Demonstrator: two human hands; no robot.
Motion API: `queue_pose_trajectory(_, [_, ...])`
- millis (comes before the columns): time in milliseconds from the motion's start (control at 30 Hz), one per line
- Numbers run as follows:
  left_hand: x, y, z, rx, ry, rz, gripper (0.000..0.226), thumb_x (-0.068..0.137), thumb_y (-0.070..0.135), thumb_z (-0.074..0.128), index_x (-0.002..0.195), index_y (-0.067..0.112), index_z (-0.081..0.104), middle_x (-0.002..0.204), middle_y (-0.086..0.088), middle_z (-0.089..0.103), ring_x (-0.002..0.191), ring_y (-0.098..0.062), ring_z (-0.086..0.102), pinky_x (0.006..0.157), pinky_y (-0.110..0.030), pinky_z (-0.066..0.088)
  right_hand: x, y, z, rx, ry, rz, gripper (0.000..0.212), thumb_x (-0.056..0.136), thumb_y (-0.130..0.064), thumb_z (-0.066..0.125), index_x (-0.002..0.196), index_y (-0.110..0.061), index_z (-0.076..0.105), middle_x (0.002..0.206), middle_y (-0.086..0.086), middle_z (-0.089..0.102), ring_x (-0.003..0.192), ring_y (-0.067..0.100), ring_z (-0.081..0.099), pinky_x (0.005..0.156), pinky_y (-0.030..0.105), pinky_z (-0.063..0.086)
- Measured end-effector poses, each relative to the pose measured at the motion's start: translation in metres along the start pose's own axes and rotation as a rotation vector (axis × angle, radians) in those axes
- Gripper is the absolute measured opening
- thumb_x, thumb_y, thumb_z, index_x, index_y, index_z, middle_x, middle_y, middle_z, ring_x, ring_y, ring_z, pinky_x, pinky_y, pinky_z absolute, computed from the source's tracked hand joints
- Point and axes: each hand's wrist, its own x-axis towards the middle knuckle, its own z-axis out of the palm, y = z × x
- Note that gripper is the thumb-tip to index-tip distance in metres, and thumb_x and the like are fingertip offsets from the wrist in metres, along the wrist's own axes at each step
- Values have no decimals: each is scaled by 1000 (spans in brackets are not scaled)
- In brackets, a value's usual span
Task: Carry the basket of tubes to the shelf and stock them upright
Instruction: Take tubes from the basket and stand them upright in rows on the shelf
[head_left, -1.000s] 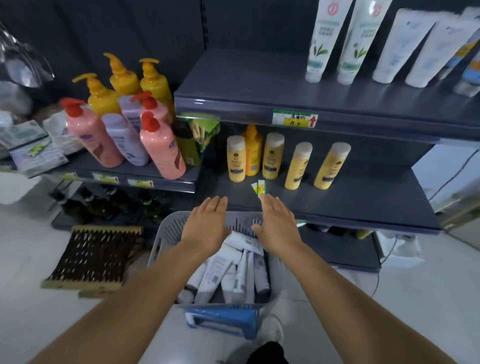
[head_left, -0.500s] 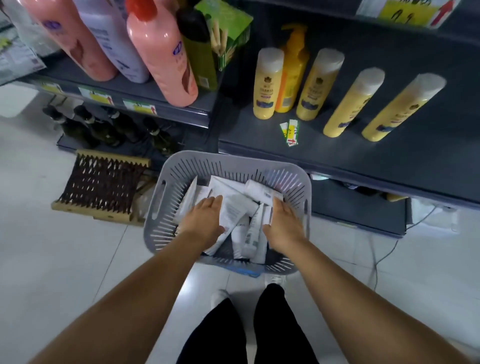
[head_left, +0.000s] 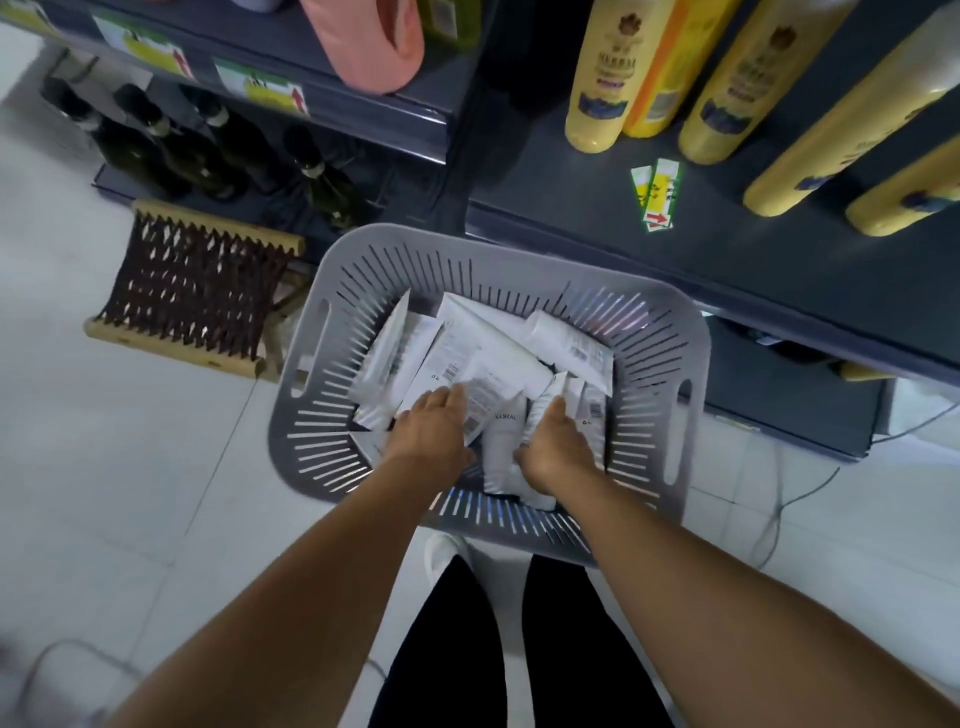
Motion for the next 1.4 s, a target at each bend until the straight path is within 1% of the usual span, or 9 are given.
queue_pose_trajectory(133, [10,-5,4,-30,-22,-24,86,87,28,65,151,11,11,155,-7,25,140,-25,28,114,-39,29,7,-2,6,6,66,3,90,92,-7,57,152,-12,-9,156,14,21,133,35,40,106,42,38])
queue_pose_trajectory(267, [19,-7,6,-99,-32,-36,88,84,23,69,151,13,12,150,-7,32,135,-26,36,111,-41,35,15,3,-2,36,195,-27,77,89,-3,54,151,-15,10,148,13,36,127,33,45,97,42,44])
queue_pose_trajectory(433, [30,-2,4,-179,-35,-23,85,84,13,68,150,18,14,147,-5,35,130,-27,43,104,-39,38,31,-1,-17,30,435,-143,85,85,-1,56,153,-18,6,157,8,14,141,29,19,117,39,21])
queue_pose_trajectory(600, [46,-11,2,-279,-22,-51,82,86,8,63,151,21,15,147,-9,40,131,-27,44,106,-33,36,47,-10,-35,12,407,-152,85,80,3,58,151,-21,17,155,6,20,140,29,22,115,37,22])
queue_pose_trajectory(733, [48,-20,-8,-269,7,-84,79,90,8,58,153,22,12,148,-8,40,133,-27,42,106,-31,36,53,-20,-38,-52,422,-165,65,82,0,56,138,-29,37,143,10,28,130,32,29,109,38,29])
queue_pose_trajectory(1000, [40,-6,-15,-323,71,77,88,85,18,68,152,20,12,151,-7,34,136,-23,38,107,-31,34,42,-14,-19,-107,393,-308,44,83,2,54,113,-30,46,126,2,46,116,28,40,97,41,35])
queue_pose_trajectory(1133, [34,8,-21,-345,77,242,81,83,18,68,150,15,22,147,-10,39,133,-25,40,106,-31,35,28,-15,-9,-208,333,-347,56,84,-5,56,130,-34,40,135,0,41,124,34,36,99,49,35])
queue_pose_trajectory(1300, [29,5,-19,-41,27,187,57,89,23,56,140,7,36,131,-15,52,119,-30,51,94,-38,43,18,-20,2,-165,282,-484,65,85,-7,61,140,-32,36,145,-2,38,128,29,38,98,41,40])
queue_pose_trajectory(1400, [24,-1,-22,-9,72,79,44,87,21,57,127,6,44,123,-16,53,114,-32,52,89,-39,44,14,-17,-4,69,320,-297,62,83,-8,64,137,-23,37,137,5,39,124,27,41,99,40,43])
